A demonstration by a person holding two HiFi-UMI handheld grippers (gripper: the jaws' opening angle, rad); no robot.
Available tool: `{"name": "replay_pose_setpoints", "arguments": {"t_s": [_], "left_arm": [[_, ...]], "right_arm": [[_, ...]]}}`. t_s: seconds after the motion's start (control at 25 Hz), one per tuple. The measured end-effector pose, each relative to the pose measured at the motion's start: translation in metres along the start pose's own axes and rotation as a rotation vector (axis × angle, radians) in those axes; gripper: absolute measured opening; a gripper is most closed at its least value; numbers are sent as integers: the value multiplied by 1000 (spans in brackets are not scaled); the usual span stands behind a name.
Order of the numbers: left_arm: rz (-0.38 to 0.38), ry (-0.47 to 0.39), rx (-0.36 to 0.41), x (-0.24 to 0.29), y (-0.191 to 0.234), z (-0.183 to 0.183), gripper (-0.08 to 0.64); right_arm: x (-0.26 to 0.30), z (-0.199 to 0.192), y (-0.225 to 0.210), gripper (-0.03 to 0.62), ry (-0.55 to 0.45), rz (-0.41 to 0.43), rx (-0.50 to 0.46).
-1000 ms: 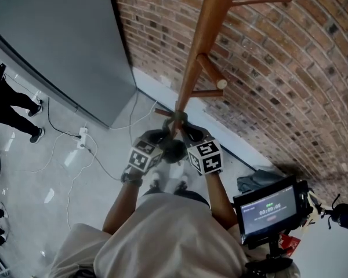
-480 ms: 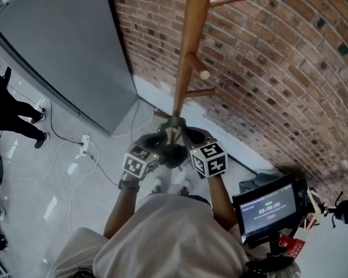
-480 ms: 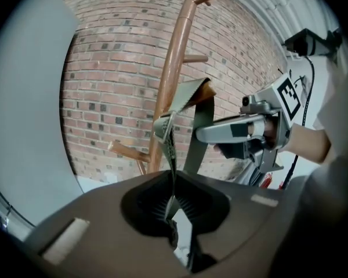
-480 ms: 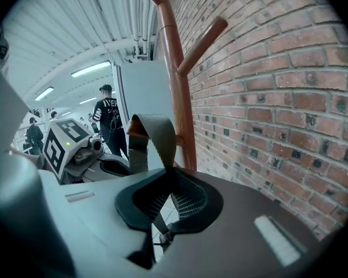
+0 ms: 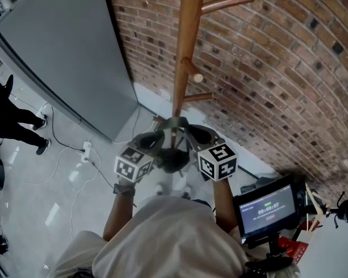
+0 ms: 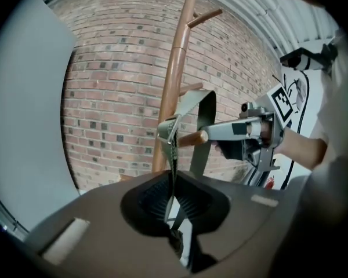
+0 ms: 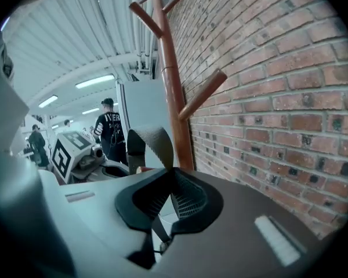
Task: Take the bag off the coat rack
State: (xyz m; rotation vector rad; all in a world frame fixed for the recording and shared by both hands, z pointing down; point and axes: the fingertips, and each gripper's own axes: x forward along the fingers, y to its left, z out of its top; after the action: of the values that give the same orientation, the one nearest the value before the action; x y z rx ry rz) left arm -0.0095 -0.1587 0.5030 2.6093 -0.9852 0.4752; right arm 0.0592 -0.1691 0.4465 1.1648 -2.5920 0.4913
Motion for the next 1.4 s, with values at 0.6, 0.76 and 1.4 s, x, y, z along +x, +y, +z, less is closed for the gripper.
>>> {"name": "replay_pose_setpoints", "arguments": {"t_s": [0.6,0.76,1.4], "left_arm": [[17,-222,62,-45,-8,81,15],[26,-301,80,-54,-14,96,15],[54,-459,178,-91,-32,163,15]], "right_arm": [[-52,78,10,8,-243,93,128],[-63,94,16,8,-291,119,145],[-96,157,43,8,-443,202,85]]}}
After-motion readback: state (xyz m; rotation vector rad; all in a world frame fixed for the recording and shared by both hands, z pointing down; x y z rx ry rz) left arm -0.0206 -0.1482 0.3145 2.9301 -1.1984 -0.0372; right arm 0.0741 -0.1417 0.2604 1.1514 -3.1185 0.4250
